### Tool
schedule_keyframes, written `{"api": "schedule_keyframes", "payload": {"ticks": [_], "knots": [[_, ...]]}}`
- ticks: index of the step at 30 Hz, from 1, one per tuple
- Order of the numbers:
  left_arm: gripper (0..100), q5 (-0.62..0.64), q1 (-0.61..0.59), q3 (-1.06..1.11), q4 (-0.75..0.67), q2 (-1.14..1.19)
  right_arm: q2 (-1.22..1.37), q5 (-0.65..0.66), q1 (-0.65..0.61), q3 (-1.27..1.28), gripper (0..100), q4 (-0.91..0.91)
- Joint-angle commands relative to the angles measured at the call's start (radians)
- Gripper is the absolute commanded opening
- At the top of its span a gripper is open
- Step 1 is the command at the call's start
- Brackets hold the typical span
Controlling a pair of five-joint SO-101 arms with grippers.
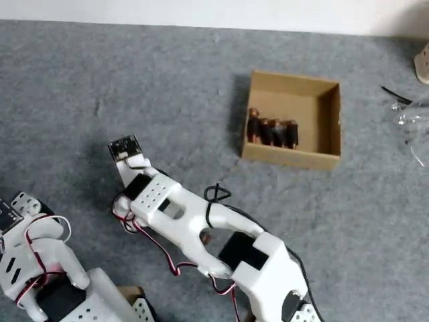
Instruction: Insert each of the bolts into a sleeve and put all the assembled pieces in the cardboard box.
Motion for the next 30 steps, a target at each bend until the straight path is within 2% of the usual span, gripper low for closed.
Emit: {"api": "schedule_keyframes", "payload": {"ticks": [1,5,9,18,21,23,30], "knots": [[2,0.006,-0.002,-0.047,0.003,-0.007,-0.005,-0.011,0.001,0.015,21.7,-0.027],[2,0.006,-0.002,-0.047,0.003,-0.007,-0.005,-0.011,-0.002,0.016,18.3,-0.027],[2,0.006,-0.002,-0.047,0.003,-0.007,-0.005,-0.011,0.004,0.016,0.0,-0.027],[2,0.006,-0.002,-0.045,0.003,-0.007,-0.015,-0.002,0.016,0.008,0.5,-0.001],[2,0.006,-0.002,-0.045,0.003,-0.007,-0.022,0.012,0.062,-0.03,0.5,0.054],[2,0.006,-0.002,-0.045,0.003,-0.007,-0.058,0.068,0.094,-0.085,0.5,0.093],[2,0.003,0.047,-0.044,0.003,-0.007,-0.286,0.181,0.242,-0.26,0.5,0.251]]}}
